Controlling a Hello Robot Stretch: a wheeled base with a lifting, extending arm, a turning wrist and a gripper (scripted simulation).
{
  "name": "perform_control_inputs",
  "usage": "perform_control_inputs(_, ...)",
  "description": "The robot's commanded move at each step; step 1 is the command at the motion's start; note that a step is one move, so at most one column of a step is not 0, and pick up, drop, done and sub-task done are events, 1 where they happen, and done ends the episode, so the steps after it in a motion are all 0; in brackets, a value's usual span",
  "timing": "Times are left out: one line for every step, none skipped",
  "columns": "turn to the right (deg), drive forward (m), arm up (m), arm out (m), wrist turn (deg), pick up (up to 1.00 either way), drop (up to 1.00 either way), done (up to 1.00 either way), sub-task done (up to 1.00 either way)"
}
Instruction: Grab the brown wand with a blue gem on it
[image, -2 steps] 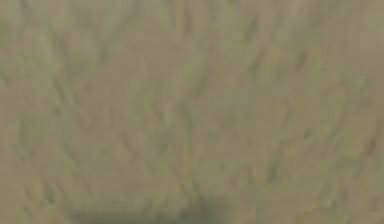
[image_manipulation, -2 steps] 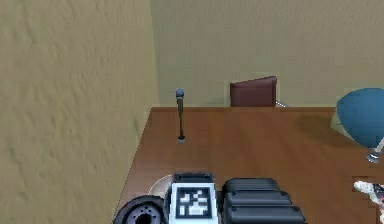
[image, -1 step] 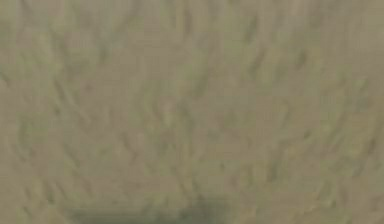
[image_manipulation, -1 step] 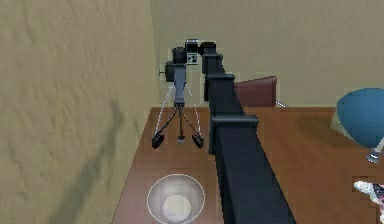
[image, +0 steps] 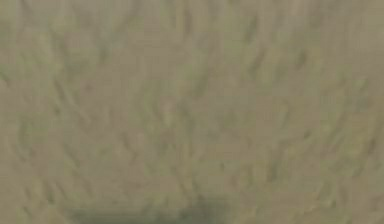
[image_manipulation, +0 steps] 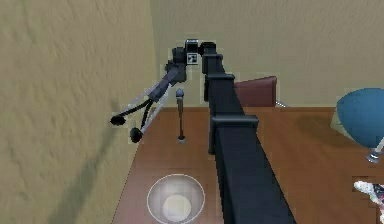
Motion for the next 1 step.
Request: perform_control_inputs(0.0, 0.0, 0.0, 0.0, 45.0, 0.0, 0.0, 0.0, 0.0)
